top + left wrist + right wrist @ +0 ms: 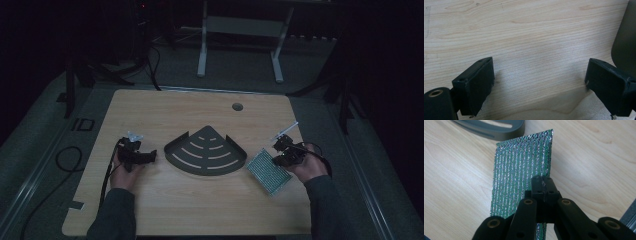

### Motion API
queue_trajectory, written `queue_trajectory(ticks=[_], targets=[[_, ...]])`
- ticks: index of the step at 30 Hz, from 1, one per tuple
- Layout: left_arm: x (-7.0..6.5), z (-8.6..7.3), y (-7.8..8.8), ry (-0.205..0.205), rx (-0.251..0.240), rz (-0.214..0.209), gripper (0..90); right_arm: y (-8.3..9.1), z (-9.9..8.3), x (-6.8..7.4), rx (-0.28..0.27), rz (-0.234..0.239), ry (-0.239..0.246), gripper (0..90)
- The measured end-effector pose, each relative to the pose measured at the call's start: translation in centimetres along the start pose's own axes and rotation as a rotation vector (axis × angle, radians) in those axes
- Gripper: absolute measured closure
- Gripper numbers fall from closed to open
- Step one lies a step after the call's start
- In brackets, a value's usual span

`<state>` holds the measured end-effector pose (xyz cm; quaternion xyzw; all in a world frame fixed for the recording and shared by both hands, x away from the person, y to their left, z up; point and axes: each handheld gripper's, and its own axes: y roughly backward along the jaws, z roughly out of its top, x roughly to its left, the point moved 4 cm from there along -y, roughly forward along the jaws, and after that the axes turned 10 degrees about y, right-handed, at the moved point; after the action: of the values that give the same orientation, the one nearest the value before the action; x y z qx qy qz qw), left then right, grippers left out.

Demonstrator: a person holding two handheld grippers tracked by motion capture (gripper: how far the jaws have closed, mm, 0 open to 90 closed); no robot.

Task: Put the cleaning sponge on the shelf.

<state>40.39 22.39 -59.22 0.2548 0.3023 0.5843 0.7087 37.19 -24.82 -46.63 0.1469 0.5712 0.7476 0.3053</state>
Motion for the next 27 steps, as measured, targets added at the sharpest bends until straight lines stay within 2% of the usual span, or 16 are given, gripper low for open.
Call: queue_trajectory(ticks=[11, 27], targets=[[0.0, 0.0, 0.0, 0.000, 0.001, 0.000, 9.4, 1.6, 1.9, -0.6, -0.023, -0.028, 0.014, 89.9], [0.0, 0.0, 0.0, 0.000, 0.000, 0.000, 9.4, 2.2, 5.1, -0.8, -0.061, -0.035, 0.027, 89.9]])
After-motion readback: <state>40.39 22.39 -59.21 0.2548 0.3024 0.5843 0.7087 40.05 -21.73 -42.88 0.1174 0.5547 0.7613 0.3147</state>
